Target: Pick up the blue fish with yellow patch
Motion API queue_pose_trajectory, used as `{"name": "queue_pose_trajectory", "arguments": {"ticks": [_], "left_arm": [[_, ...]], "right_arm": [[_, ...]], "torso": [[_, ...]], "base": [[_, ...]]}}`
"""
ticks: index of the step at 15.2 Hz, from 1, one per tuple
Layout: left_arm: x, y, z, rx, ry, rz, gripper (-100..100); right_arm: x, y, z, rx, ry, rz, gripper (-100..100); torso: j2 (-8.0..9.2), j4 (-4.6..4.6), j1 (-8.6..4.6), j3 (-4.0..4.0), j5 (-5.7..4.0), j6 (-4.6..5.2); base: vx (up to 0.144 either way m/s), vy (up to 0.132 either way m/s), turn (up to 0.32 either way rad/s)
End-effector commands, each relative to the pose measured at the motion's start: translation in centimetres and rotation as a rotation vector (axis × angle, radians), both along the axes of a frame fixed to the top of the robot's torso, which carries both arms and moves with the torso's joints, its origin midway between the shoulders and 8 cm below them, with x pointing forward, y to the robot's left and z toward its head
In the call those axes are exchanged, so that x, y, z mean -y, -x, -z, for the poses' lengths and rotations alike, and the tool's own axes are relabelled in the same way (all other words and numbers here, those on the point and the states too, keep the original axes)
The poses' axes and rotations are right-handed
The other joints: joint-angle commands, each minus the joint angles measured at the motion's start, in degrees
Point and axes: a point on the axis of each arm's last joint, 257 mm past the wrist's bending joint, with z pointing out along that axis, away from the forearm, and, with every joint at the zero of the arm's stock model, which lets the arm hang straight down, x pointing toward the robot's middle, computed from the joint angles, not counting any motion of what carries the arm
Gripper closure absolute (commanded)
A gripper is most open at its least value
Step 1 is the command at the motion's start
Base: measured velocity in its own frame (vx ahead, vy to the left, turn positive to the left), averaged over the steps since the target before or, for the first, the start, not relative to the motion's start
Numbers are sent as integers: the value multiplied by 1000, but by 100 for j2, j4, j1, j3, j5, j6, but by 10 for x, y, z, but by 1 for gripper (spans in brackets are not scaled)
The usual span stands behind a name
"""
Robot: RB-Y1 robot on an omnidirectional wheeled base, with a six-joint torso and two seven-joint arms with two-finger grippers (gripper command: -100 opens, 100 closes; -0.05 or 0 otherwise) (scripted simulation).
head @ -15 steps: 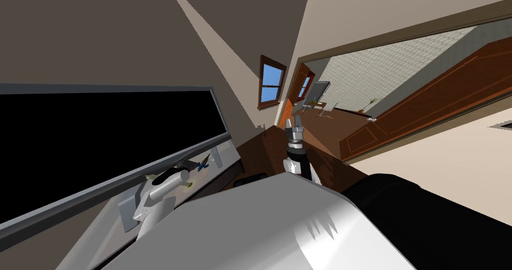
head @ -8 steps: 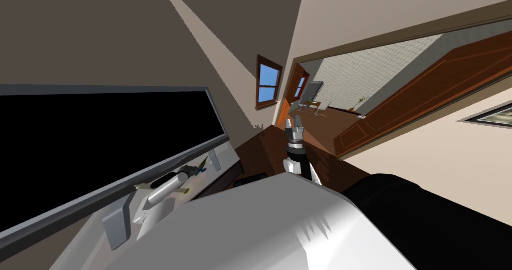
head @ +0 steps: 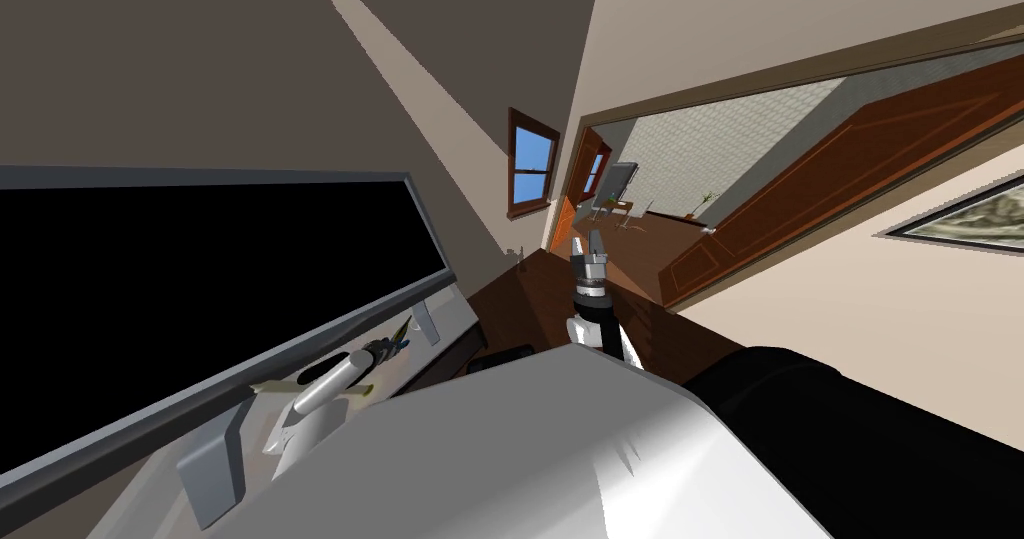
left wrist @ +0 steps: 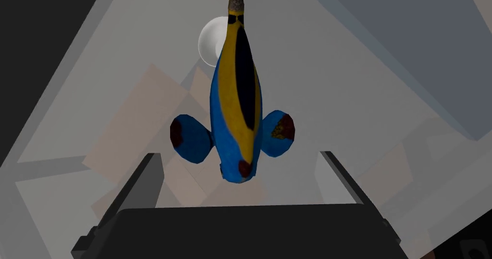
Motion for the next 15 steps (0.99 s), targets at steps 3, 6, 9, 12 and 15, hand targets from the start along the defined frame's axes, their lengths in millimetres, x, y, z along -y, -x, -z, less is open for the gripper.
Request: {"name": "queue_pose_trajectory", "arguments": {"ticks": [3, 6, 9, 12, 15], "left_arm": [[11, -1, 15, 1, -3, 6, -100], [8, 0, 12, 1, -3, 4, 100], [4, -2, 9, 6, -11, 2, 100], [-2, -1, -2, 2, -2, -1, 100], [-10, -1, 3, 4, -9, -25, -100]], "right_arm": [[0, 0, 0, 0, 0, 0, 0], [0, 0, 0, 0, 0, 0, 0], [0, 0, 0, 0, 0, 0, 0], [0, 0, 0, 0, 0, 0, 0], [0, 0, 0, 0, 0, 0, 0]], "torso": [[-2, 0, -3, -1, -1, 0], [-1, 0, -3, -1, -2, 0], [-9, -9, -2, -9, 18, 13], [-14, -10, 1, -12, 19, 13], [-14, -10, 1, -12, 19, 14]], "base": [[1, -1, 4], [0, 0, 0], [0, 0, 4], [0, 3, -4], [-2, -2, -61]]}}
